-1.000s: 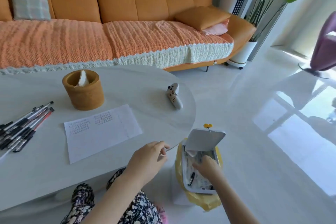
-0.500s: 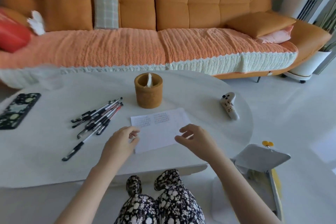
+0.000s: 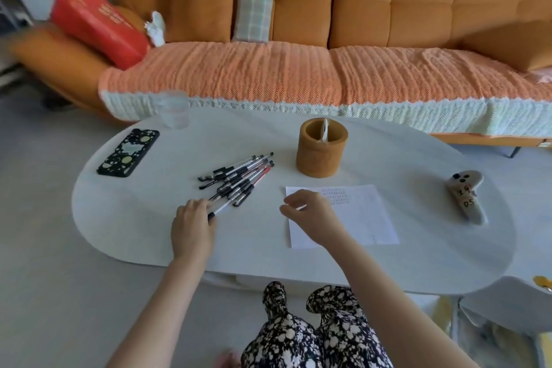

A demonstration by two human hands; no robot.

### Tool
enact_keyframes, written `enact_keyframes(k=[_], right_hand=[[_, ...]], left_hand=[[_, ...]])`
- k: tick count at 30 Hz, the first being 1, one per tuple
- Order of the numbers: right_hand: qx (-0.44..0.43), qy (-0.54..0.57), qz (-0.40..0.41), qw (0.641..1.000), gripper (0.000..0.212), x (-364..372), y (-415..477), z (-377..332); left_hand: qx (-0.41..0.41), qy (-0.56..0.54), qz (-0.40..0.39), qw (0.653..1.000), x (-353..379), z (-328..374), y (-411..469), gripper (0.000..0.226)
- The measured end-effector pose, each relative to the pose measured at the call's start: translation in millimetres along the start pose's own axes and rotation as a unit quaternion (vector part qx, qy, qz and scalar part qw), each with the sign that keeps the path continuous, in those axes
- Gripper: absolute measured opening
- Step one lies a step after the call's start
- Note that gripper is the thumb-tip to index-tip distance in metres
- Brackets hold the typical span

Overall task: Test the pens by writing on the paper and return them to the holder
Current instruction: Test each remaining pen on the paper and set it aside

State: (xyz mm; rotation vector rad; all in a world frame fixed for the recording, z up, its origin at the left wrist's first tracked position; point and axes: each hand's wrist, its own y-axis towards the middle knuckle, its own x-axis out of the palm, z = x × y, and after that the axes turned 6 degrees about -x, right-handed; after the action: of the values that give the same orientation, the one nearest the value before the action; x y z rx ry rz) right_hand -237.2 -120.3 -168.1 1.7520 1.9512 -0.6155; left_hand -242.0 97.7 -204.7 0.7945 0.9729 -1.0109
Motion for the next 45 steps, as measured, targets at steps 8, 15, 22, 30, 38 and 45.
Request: enact_keyframes(k=[8, 15, 22, 30, 38, 45], right_hand=[[0.003, 0.035, -0.003, 0.999, 0.019, 9.5, -3.8, 5.5], [0.013, 0.171, -0.042, 0.984, 0.02, 13.9, -7.2, -5.6], [-0.025, 0.293, -0.041, 0.955, 0.021, 10.8, -9.7, -15.1], [0.0, 0.297, 0.048, 0.954, 0.036, -6.2, 0.4, 14.3], [-0.001, 0.27, 0.06, 0.961, 0.037, -7.8, 17.0, 33.4], [-0.01, 0.276, 0.056, 0.959, 0.035, 0.0, 22.0, 48.9]], left_hand=[[-0.014, -0.026, 0.012, 0.999, 8.4, -12.6, -1.2, 0.014], [0.026, -0.218, 0.06, 0.974, -19.4, 3.2, -15.4, 0.008], [0.12, -0.327, -0.155, 0.924, -15.7, 68.4, -53.4, 0.004], [0.179, -0.237, -0.159, 0.941, 9.3, 95.7, -45.1, 0.023], [0.217, -0.138, -0.148, 0.955, 31.0, 102.1, -31.3, 0.033], [0.21, -0.182, -0.153, 0.948, 43.7, 96.9, -31.3, 0.029]])
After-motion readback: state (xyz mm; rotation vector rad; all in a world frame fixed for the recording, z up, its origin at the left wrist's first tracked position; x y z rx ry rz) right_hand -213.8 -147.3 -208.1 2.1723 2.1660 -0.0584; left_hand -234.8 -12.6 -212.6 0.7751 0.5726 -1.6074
